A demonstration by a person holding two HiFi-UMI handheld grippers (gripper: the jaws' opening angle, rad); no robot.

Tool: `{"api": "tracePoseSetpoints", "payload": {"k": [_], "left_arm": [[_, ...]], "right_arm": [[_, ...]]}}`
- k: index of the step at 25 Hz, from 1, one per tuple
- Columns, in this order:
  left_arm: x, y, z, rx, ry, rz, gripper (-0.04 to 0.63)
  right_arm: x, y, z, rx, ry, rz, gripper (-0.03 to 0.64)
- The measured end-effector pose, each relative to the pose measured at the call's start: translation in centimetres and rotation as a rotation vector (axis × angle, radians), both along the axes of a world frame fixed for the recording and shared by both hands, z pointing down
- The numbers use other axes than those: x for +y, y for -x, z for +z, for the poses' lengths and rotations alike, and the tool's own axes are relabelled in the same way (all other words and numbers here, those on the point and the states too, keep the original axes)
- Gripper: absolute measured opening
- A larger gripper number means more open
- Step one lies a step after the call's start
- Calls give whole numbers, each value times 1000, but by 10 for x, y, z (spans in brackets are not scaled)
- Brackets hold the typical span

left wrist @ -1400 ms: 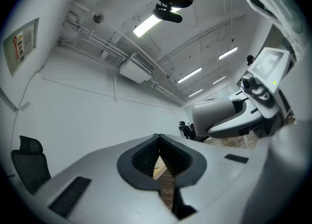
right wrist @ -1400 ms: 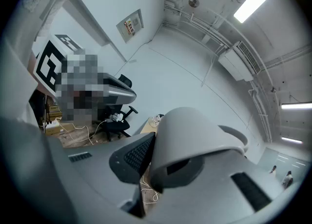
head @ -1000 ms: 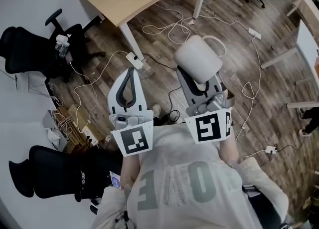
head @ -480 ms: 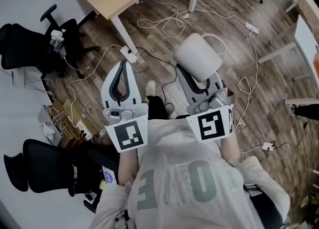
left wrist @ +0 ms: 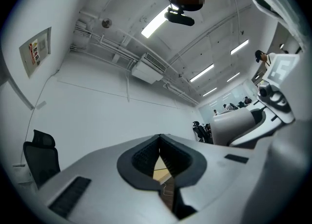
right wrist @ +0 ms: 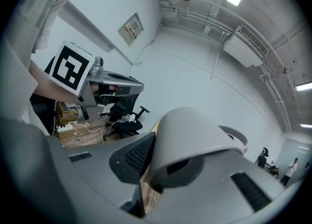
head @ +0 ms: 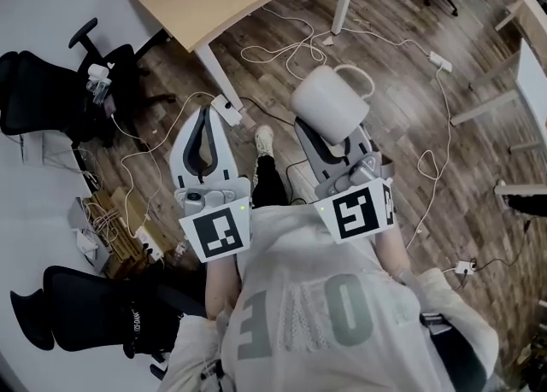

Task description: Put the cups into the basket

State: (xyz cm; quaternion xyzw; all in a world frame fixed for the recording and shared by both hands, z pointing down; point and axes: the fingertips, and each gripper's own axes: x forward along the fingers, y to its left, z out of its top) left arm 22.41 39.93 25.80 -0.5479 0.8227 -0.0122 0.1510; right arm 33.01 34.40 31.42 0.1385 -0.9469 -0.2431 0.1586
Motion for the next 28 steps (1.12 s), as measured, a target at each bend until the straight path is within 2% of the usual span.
{"api": "tracePoseSetpoints", "payload": {"k": [5, 8, 14, 17, 20, 23, 28], "left_arm": [[-55, 62, 7, 17, -3, 8, 8], [-95, 102, 9, -1, 21, 7, 8], [-187, 187, 6, 16, 74, 70, 8], [-233, 228, -2, 26, 73, 107, 8], [-277, 259, -9, -1, 67, 151, 8], [-317, 283, -8, 3, 82, 194, 8], [-364, 304, -8, 2, 66, 241, 8]], "right_arm": [[-44, 79, 9, 53, -28, -71, 34], [-78, 128, 15, 105, -62, -88, 34], [-167, 210, 4, 148, -77, -31, 34], [-213, 245, -6, 155, -85, 10, 34], [-257, 272, -12, 162, -94, 64, 34], [-292, 290, -13, 185, -94, 123, 34], [-330, 299, -15, 184, -61, 196, 34]]}}
